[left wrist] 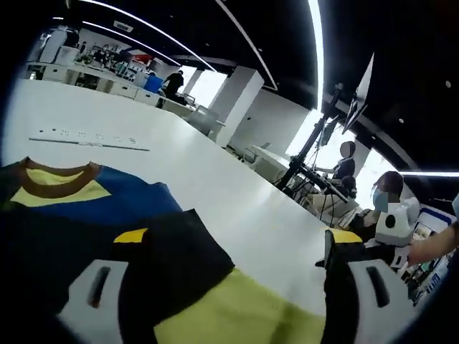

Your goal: Fold the garment on the visible template until the final outline fits inside the template.

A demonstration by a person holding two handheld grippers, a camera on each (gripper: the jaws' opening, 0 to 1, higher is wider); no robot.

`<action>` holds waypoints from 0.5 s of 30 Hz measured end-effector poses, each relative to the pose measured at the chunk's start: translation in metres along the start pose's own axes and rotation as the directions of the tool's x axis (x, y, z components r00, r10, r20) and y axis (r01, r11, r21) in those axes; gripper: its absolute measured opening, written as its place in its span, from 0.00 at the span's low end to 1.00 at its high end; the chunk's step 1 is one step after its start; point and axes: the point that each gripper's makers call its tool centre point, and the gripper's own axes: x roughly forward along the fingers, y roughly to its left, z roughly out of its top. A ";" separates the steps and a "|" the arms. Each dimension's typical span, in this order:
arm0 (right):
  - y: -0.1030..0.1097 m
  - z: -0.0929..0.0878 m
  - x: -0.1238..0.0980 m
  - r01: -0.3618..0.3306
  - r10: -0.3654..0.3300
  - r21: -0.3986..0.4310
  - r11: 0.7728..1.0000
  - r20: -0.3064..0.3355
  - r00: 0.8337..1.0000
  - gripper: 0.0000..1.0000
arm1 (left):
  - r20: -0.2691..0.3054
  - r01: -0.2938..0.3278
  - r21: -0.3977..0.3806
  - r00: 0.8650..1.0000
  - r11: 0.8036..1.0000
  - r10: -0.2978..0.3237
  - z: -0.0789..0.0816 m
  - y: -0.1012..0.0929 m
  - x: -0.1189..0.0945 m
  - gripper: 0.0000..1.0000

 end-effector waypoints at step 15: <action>0.004 0.011 0.008 -0.021 0.021 -0.031 0.999 -0.003 1.000 0.85 | -0.067 -0.009 0.136 0.998 0.991 0.018 0.003 0.005 -0.047 0.99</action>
